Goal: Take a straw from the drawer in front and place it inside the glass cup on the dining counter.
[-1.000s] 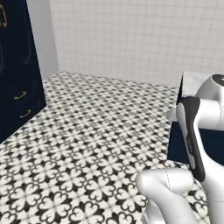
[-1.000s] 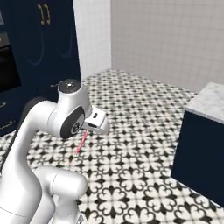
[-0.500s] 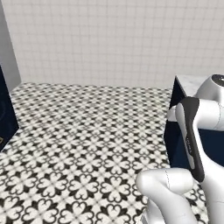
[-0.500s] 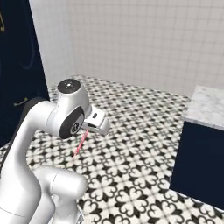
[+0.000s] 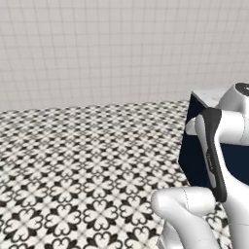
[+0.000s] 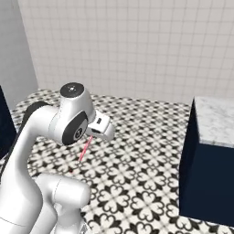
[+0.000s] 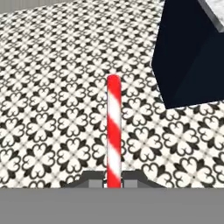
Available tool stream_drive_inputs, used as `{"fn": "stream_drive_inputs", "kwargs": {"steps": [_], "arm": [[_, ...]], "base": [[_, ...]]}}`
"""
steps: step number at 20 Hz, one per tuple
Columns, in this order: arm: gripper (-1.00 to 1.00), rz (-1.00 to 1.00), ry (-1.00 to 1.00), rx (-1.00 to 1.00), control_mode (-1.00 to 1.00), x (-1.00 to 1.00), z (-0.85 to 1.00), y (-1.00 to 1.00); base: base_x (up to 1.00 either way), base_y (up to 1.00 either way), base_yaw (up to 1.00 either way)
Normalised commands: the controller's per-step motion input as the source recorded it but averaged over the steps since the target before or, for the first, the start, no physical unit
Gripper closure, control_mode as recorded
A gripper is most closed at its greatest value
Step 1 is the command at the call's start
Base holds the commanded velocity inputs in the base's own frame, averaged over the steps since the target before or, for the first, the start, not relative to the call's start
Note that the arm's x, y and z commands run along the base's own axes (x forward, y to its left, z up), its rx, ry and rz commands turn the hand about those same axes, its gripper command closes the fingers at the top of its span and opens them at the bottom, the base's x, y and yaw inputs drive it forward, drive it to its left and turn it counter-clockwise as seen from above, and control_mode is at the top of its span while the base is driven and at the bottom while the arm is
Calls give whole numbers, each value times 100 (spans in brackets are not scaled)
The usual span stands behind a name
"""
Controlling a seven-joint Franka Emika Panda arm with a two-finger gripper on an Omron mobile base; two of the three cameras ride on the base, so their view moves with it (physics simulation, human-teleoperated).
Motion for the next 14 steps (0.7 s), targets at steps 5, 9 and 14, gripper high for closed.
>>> {"fn": "stream_drive_inputs", "kwargs": {"steps": [5, 9, 14], "arm": [[100, 0, 0, 0, 100, 0, 0, 0], [100, 0, 0, 0, 100, 0, 0, 0], [100, 0, 0, 0, 100, 0, 0, 0]], "base": [[100, 76, -41], [100, 80, -41], [100, 77, -42]]}}
